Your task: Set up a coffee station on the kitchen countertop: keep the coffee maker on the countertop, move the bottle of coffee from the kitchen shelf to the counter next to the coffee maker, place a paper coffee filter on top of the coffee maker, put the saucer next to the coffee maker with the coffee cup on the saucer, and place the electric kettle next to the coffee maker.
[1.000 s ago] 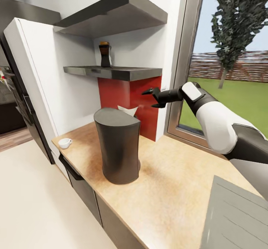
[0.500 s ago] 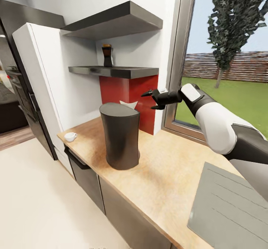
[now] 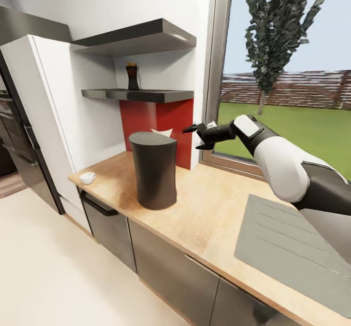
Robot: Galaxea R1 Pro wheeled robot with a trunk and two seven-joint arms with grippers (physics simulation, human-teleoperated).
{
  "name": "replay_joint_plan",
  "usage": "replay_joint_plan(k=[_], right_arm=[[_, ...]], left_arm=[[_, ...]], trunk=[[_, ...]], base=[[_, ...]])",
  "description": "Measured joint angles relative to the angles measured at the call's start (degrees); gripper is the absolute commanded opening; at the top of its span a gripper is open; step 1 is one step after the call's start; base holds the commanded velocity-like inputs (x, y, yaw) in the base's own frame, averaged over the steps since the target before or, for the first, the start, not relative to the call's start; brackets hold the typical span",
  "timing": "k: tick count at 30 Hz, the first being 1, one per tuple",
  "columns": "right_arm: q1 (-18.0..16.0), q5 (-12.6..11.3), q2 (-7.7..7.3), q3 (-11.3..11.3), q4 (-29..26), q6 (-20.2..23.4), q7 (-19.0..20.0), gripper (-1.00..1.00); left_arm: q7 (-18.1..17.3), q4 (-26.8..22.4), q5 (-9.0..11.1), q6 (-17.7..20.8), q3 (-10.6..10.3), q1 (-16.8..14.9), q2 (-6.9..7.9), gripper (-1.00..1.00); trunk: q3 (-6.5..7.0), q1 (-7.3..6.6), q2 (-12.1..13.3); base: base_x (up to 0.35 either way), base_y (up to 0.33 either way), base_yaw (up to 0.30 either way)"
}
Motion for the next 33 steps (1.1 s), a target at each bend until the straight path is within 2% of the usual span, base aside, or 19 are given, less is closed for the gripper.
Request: replay_joint_plan(k=[9,16,18,19,23,27,33], right_arm=[[0.36,0.21,0.03,0.02,6.8,0.04,0.06,1.0],[1.63,0.38,-0.18,0.11,7.33,0.13,-0.67,1.0],[3.01,1.26,-0.25,0.23,7.33,0.09,-1.64,1.0],[4.7,3.1,-0.32,0.51,7.32,0.04,-2.13,1.0],[6.0,5.64,-0.37,0.09,7.3,0.04,-2.37,1.0],[7.54,6.43,-0.2,0.13,7.3,-0.04,-2.3,1.0],[10.3,6.39,0.74,0.03,7.36,-0.05,-2.21,1.0]], left_arm=[[-0.02,0.0,0.02,-0.05,0.02,-0.12,-0.05,1.0],[-0.03,0.0,0.03,-0.09,0.03,-0.12,-0.08,1.0],[-0.03,0.0,0.0,-0.09,0.03,-0.12,-0.08,1.0],[-0.04,0.0,-0.01,-0.09,0.0,-0.12,-0.04,1.0],[-0.09,0.0,-0.02,-0.1,-0.04,-0.12,-0.04,1.0],[-0.04,0.0,-0.01,-0.09,-0.01,-0.12,-0.08,1.0],[-0.03,-0.05,-0.02,-0.1,-0.04,-0.19,-0.01,1.0]], trunk=[[0.32,-0.01,-0.05],[0.33,-0.02,-0.03],[0.33,-0.02,-0.03],[0.32,-0.02,-0.04],[0.33,-0.02,-0.03],[0.33,-0.01,-0.03],[0.33,0.01,-0.03]], base=[[-0.238,0.208,-0.152],[-0.03,0.028,-0.005],[-0.003,0.002,0.0],[0.0,0.0,0.0],[0.0,0.0,0.0],[-0.041,0.0,0.0],[-0.283,0.0,0.0]])
